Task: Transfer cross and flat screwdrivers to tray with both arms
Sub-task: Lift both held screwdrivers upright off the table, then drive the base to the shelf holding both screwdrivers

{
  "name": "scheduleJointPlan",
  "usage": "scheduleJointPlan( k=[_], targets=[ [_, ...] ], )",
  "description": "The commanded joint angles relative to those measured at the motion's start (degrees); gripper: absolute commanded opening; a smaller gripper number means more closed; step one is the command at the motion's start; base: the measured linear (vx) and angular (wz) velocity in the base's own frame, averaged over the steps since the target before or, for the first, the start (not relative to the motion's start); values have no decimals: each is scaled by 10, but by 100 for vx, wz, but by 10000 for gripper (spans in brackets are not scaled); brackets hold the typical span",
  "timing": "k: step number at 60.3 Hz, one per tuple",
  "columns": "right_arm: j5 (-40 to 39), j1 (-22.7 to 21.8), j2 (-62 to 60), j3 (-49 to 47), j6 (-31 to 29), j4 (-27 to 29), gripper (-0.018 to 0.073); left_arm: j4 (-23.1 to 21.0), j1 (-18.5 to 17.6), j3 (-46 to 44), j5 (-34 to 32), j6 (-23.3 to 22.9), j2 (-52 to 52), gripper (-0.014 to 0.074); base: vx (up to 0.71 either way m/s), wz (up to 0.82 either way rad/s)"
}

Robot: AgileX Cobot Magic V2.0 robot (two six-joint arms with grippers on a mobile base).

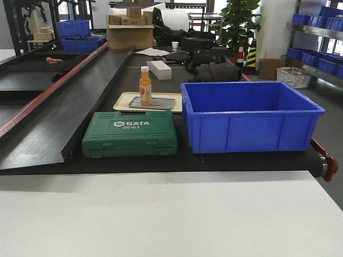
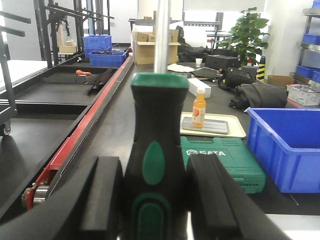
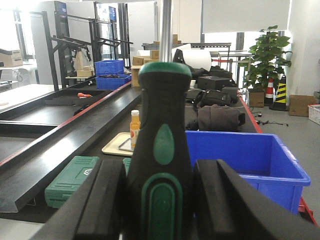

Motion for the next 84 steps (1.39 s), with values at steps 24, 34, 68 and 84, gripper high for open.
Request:
scheduleJointPlan(
  k=[24,34,68,84],
  targets=[
    [-55,-1,-3,-16,-3,1,-8,-3,-3,-18,-54,-6,1,0,-1,0],
    [-55,-1,7,-15,-3,1,-8,-3,-3,-18,-54,-6,1,0,-9,-19],
    [-50,-1,26,-15,-3,1,-8,-3,-3,-18,-54,-6,1,0,-18,-49],
    [-50,-1,26,-15,-3,1,-8,-3,-3,-18,-54,-6,0,0,-17,-59]
  ],
)
